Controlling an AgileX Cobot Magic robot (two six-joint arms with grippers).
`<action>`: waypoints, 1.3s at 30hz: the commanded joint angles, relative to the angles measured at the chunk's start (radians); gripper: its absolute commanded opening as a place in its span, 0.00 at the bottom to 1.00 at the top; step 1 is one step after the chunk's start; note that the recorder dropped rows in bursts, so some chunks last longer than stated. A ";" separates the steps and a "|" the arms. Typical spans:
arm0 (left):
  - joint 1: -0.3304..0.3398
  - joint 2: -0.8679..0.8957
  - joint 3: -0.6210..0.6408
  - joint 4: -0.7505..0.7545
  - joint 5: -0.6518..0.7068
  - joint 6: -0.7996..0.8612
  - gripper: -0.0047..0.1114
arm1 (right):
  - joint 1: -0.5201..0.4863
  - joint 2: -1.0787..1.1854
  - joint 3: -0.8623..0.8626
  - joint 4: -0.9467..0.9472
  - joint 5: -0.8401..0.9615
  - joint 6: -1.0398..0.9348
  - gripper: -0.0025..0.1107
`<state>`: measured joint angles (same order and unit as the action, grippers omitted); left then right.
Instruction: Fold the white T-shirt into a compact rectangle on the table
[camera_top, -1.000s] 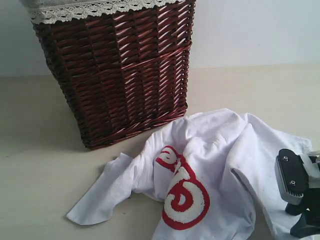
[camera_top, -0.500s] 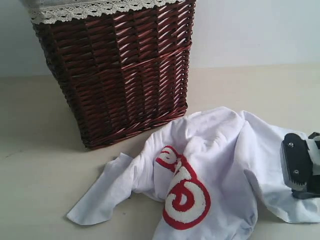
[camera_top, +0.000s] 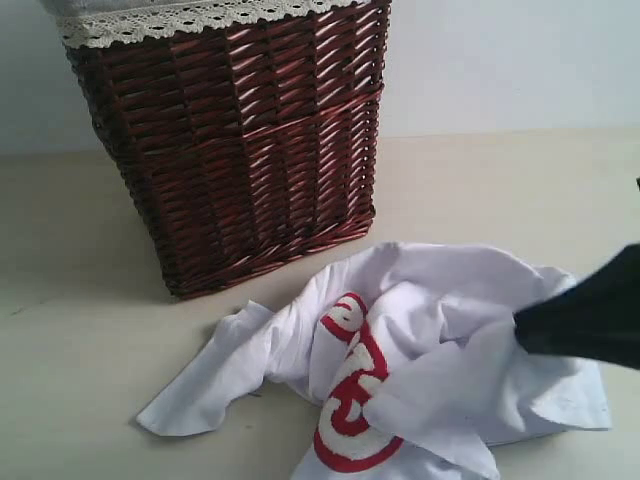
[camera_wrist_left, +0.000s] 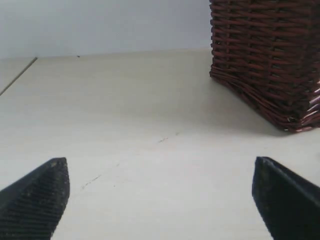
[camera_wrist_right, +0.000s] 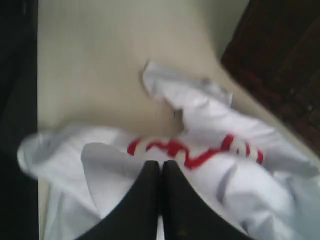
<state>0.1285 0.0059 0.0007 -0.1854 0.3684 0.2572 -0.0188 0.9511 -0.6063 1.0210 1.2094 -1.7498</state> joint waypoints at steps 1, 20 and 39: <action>0.003 -0.006 -0.001 -0.007 -0.005 -0.004 0.85 | -0.005 -0.007 -0.010 0.146 0.012 0.113 0.02; 0.003 -0.006 -0.001 -0.007 -0.005 -0.004 0.85 | -0.005 -0.007 0.151 -0.204 0.012 0.331 0.03; 0.003 -0.006 -0.001 -0.007 -0.005 -0.004 0.85 | -0.037 0.121 0.058 -0.436 -0.498 0.454 0.49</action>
<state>0.1285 0.0059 0.0007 -0.1854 0.3684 0.2572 -0.0264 0.9897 -0.5155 0.6491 0.9454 -1.4117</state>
